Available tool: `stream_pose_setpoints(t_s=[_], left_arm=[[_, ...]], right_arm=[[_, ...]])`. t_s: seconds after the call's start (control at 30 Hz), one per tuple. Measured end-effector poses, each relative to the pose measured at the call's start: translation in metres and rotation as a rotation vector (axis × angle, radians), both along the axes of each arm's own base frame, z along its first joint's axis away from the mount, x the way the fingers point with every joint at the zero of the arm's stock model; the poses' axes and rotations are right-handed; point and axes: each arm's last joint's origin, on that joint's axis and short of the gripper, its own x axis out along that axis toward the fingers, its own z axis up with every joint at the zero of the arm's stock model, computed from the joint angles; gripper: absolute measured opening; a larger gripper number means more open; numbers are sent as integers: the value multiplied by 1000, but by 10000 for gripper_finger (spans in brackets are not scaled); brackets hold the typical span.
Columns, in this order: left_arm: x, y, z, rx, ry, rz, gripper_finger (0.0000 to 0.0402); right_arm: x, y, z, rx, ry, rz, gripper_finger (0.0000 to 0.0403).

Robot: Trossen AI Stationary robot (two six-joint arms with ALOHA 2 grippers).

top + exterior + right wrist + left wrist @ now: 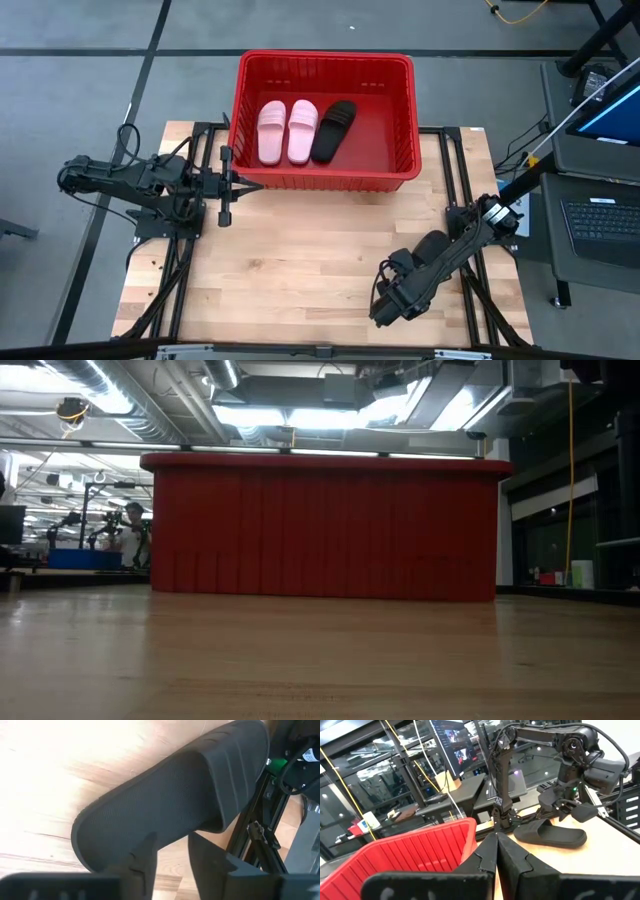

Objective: Pick and place slides into bin
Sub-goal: Put the black slide into the red bin

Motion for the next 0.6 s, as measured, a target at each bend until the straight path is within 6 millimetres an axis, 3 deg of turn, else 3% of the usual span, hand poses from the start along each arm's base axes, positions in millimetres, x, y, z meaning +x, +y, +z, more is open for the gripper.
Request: stream_pose_setpoints(t_s=[0.2,0.37,0.6], left_arm=[[0,0,0,1,0,0,5],[0,0,-1,3,14,0,5],[0,0,-3,6,31,0,6]], right_arm=[[-8,-7,-16,-52,60,-31,138],[-17,-12,-30,-62,146,-78,129],[-17,-13,-31,-90,127,-61,111]])
